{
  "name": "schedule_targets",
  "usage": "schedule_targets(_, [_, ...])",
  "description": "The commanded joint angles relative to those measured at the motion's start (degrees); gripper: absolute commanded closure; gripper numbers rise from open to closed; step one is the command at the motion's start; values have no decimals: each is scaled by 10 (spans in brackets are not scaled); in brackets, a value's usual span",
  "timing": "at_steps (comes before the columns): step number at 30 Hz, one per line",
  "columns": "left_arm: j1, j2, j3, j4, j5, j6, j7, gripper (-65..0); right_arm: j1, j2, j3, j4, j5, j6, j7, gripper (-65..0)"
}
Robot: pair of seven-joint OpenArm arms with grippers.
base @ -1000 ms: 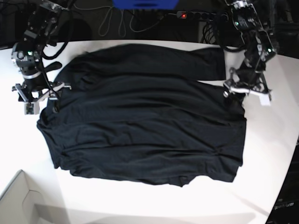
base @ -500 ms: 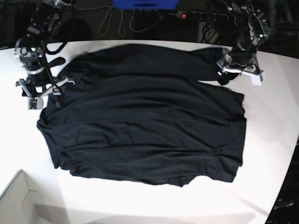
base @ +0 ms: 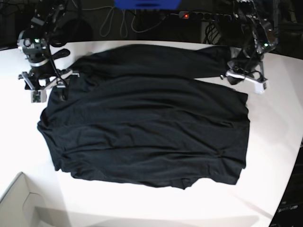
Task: Layout the t-shirt on the table in an organized manner, then fold the t-shirt properly
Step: 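Lower the shirt with both grippers and release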
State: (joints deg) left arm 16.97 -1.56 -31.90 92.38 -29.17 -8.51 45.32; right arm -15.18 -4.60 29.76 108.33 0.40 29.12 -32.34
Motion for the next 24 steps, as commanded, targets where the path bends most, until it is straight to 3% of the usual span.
schedule_targets(1, [2, -8, -17, 17, 1, 6, -4, 0, 0, 2, 1, 12, 8, 1, 13, -412])
schedule_targets(6, [0, -10, -74, 19, 1, 5, -4, 0, -6, -7, 0, 12, 8, 1, 13, -411])
schedule_targets(17, [-4, -19, -116, 23, 0, 3, -11, 0, -32, -32, -29, 11, 8, 2, 15, -411])
schedule_targets(24, [-19, -21, -116, 16, -17, -41, -7, 0, -51, -33, -69, 7, 6, 1, 13, -411])
